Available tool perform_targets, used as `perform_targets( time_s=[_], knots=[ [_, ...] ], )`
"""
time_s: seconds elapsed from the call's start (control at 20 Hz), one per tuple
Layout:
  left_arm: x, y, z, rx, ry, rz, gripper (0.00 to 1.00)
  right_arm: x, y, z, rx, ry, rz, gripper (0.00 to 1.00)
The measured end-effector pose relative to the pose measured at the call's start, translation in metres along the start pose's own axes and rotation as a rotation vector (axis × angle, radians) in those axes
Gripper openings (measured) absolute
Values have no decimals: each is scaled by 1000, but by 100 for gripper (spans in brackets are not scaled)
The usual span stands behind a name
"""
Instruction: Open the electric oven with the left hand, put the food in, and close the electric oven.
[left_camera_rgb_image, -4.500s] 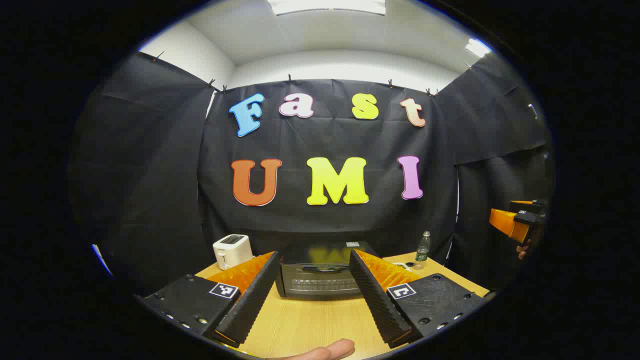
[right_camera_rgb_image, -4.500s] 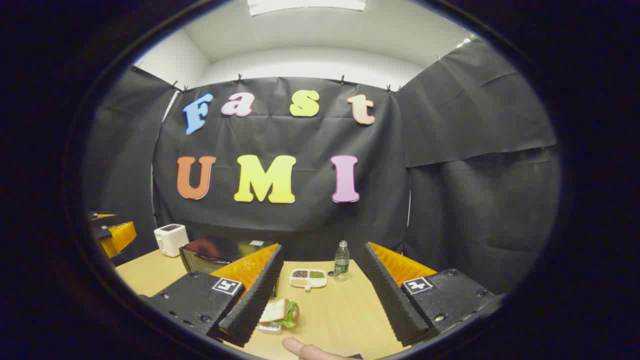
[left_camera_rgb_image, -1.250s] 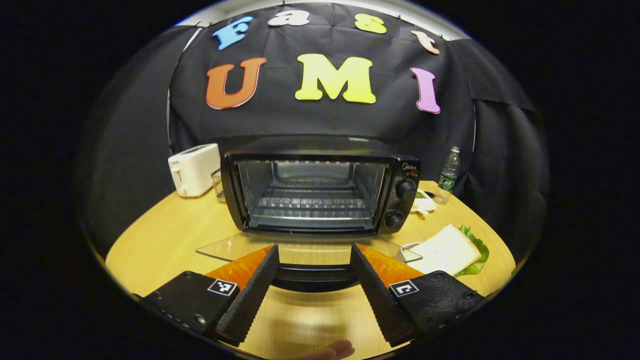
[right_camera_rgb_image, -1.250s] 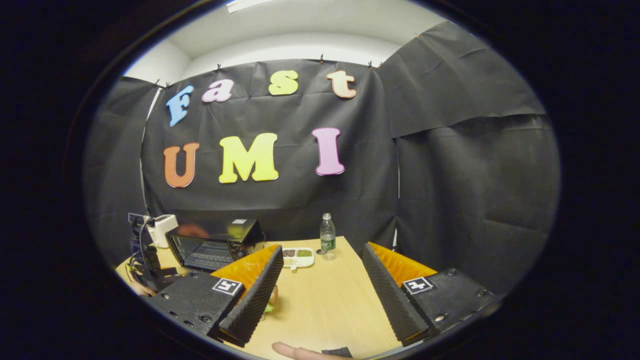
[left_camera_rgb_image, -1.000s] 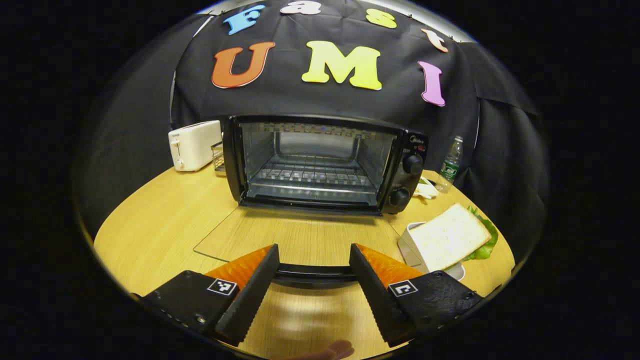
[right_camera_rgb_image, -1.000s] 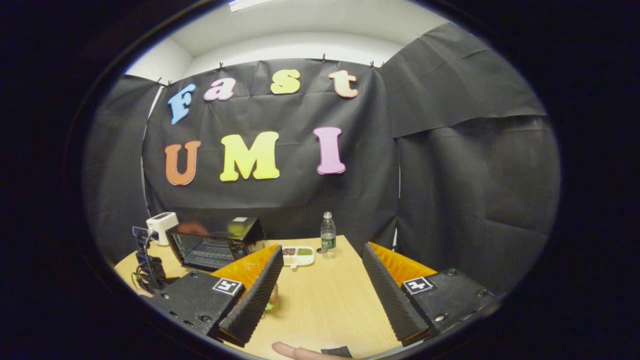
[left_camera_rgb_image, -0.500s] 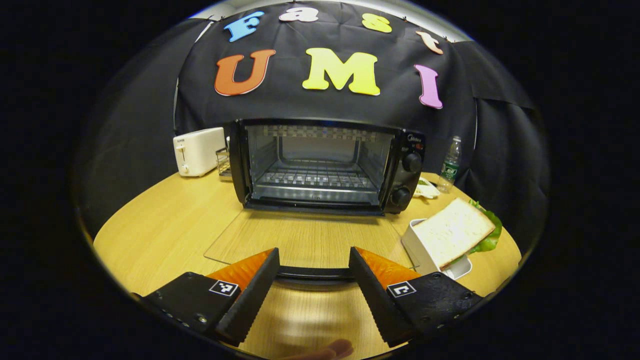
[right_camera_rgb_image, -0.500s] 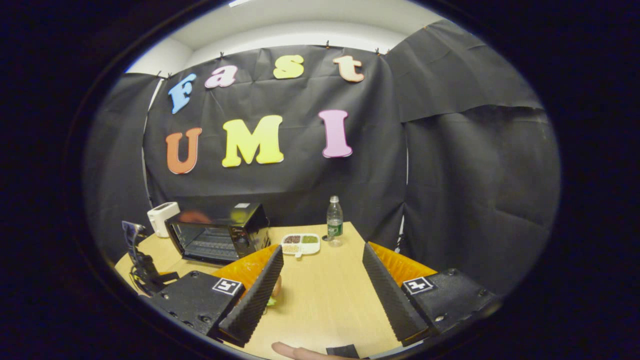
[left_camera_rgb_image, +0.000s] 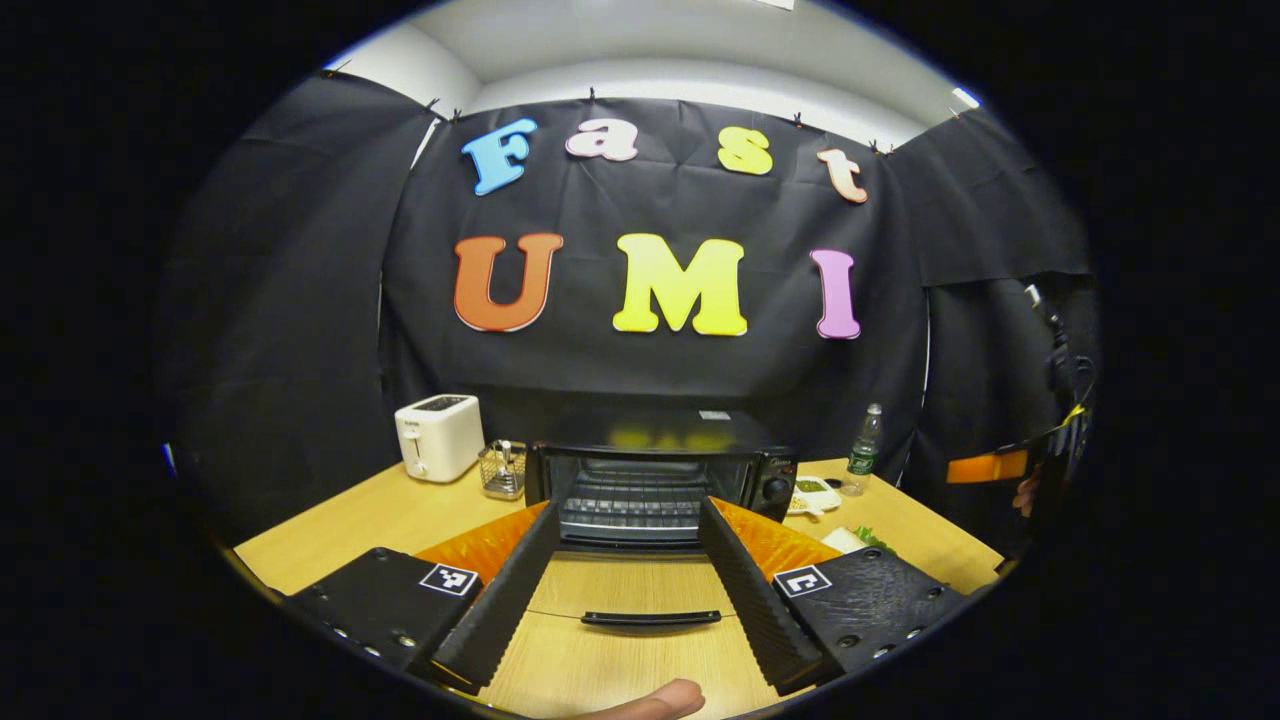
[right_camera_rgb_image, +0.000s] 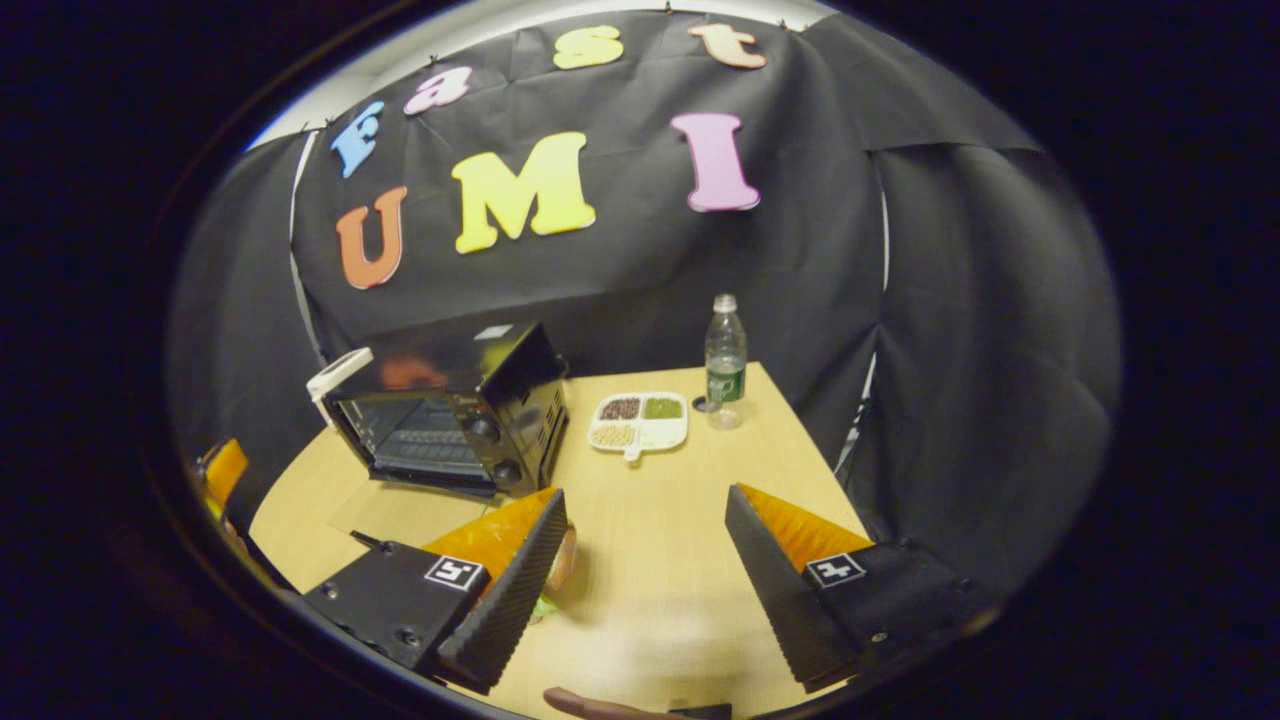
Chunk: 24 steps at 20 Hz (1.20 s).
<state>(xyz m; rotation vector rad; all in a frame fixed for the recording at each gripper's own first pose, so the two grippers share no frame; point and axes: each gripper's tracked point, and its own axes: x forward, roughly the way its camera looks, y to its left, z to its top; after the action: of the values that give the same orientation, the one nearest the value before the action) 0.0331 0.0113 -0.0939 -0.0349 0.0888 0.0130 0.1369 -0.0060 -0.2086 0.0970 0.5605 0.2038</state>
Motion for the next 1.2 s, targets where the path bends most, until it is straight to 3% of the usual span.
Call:
perform_targets(
  time_s=[0.1,0.15,0.4,0.45,0.5,0.55,0.6,0.65,0.7,0.75,1.0,1.1,1.15,1.2],
  knots=[
    [-18,2,22,12,-48,17,92,25,9,-7,-6,87,64,94],
    [-26,1,29,15,-66,22,92,34,17,-12,-3,130,108,99],
    [-49,-2,37,57,-86,44,92,60,61,-49,64,373,354,98],
    [-52,-3,36,67,-81,50,92,61,67,-55,73,414,393,92],
    [-53,-2,36,75,-77,59,92,64,71,-59,85,446,420,98],
    [-54,-2,34,83,-71,65,92,67,73,-64,101,475,434,92],
    [-55,-3,34,90,-70,70,92,70,74,-66,123,507,447,97],
    [-56,-5,34,96,-66,75,92,68,77,-69,155,542,468,89],
    [-55,-5,33,100,-61,81,92,68,78,-71,186,580,483,94],
    [-55,-5,32,103,-53,85,92,69,78,-74,215,618,494,87],
    [-55,-17,31,118,-43,82,92,74,86,-80,387,767,535,77],
    [-59,-23,30,129,-41,72,92,77,86,-80,423,781,539,65],
    [-60,-24,29,137,-41,70,93,74,87,-80,427,788,544,54],
    [-61,-26,29,143,-44,66,93,74,86,-80,427,784,547,51]
  ],
)
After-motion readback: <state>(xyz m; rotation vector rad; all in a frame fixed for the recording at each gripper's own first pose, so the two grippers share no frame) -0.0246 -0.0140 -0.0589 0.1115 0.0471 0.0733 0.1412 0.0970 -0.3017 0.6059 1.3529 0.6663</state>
